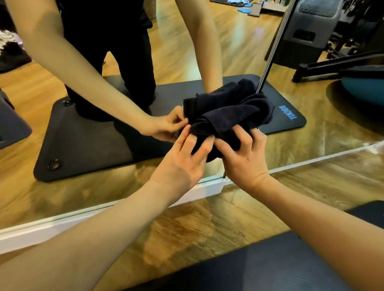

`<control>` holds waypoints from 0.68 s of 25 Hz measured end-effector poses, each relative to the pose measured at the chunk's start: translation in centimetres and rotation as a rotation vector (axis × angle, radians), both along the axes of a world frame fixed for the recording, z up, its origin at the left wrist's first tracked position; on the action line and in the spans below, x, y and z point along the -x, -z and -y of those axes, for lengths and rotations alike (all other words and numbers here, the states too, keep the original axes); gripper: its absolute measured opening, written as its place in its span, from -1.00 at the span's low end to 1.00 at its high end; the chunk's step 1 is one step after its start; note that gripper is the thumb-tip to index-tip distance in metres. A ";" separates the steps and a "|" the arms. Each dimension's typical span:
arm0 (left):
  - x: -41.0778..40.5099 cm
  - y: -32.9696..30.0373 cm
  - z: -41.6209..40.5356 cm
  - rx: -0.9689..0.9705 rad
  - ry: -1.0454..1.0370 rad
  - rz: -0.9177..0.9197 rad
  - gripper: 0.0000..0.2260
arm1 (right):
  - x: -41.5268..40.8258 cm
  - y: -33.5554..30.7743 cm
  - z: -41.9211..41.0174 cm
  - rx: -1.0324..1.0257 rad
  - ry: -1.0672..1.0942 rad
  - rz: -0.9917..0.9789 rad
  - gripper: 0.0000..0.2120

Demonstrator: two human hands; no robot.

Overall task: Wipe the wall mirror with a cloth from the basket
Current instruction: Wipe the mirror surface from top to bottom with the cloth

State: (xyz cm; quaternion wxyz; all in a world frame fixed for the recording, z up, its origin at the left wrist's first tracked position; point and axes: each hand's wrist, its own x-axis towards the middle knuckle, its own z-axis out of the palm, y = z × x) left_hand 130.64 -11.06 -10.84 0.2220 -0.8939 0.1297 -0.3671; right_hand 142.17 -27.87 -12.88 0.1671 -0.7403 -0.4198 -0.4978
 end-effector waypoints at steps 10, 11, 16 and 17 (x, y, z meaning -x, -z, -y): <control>1.9 1.6 -1.5 -0.108 -0.066 -0.122 -0.71 | 2.1 3.6 -0.9 0.082 0.090 -0.057 -0.47; 2.4 1.2 -2.1 -0.118 -0.085 -0.129 -0.69 | 2.7 3.7 -1.7 0.084 0.103 -0.066 -0.49; 6.8 0.4 -6.3 -0.191 -0.132 -0.167 -0.60 | 7.7 4.1 -7.3 0.046 0.101 -0.162 -0.39; 8.1 0.3 -8.0 -0.174 -0.112 -0.123 -0.66 | 9.0 4.0 -8.9 0.034 0.086 -0.179 -0.36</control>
